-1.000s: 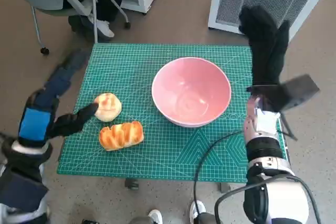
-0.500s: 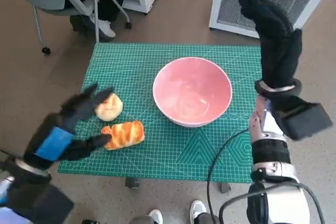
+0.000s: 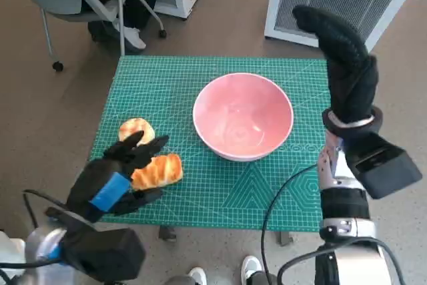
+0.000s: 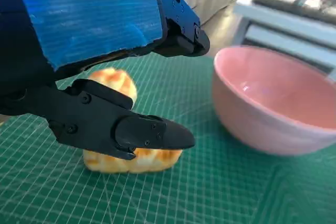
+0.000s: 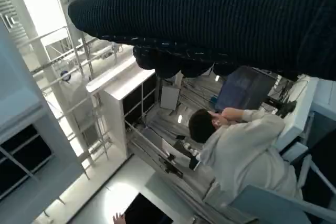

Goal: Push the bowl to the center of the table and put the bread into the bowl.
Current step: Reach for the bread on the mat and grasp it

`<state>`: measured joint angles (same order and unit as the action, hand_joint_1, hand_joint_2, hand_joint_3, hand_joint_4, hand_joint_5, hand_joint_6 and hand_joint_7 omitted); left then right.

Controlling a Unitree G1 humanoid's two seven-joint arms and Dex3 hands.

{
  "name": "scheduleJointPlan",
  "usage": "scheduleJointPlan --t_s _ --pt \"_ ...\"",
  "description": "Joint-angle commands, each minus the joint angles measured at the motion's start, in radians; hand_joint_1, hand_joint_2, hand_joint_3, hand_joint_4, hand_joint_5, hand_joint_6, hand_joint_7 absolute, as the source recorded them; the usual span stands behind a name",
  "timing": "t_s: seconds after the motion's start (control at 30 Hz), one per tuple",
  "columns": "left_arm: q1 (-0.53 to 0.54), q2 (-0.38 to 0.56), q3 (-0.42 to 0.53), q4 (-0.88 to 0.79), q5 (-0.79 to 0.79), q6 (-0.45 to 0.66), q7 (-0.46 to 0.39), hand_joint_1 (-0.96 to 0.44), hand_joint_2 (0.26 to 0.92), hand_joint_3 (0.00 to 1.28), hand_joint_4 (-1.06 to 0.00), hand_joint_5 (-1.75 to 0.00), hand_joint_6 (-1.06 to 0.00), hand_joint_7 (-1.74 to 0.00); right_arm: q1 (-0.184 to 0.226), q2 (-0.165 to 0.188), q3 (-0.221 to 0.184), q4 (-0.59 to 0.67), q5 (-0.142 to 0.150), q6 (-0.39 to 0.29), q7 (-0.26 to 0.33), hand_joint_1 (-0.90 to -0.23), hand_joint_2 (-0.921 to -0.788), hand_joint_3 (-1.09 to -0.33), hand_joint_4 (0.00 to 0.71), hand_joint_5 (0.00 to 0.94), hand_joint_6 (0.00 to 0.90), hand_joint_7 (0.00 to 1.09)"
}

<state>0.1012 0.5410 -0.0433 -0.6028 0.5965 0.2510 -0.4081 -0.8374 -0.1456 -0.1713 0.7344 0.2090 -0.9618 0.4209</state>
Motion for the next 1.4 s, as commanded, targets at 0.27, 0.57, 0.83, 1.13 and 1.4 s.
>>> scheduleJointPlan --t_s 0.27,0.57,0.83,1.13,1.4 --pt "-0.041 -0.059 -0.109 0.034 0.199 0.104 0.006 -0.59 0.921 0.04 -0.35 -0.01 -0.42 0.00 0.038 0.000 0.021 -0.025 0.043 0.027 0.032 -0.607 -0.921 -0.823 0.272 0.012 -0.001 0.73" --pt "-0.076 -0.133 -0.187 0.100 0.334 0.160 0.030 -0.58 0.921 0.03 -0.36 -0.01 -0.42 -0.01 0.039 0.002 0.024 -0.017 0.038 0.015 0.033 -0.602 -0.921 -0.816 0.275 0.014 -0.001 0.73" --pt "-0.095 -0.184 -0.236 0.203 0.421 0.187 0.071 -0.55 0.921 0.03 -0.38 -0.01 -0.42 -0.01 0.044 0.006 0.027 -0.022 0.039 0.013 0.034 -0.603 -0.921 -0.814 0.276 0.015 -0.001 0.73" --pt "-0.108 -0.216 -0.252 0.306 0.418 0.185 0.110 -0.48 0.919 0.01 -0.45 -0.03 -0.44 -0.01 0.049 0.008 0.029 -0.024 0.057 0.018 0.054 -0.601 -0.921 -0.809 0.275 0.015 -0.001 0.72" --pt "-0.120 -0.215 -0.242 0.378 0.360 0.145 0.149 -0.13 0.902 0.03 -0.49 -0.98 -0.48 -0.52 0.053 0.011 0.034 -0.032 0.077 0.021 0.073 -0.596 -0.921 -0.807 0.268 0.013 -0.001 0.71"
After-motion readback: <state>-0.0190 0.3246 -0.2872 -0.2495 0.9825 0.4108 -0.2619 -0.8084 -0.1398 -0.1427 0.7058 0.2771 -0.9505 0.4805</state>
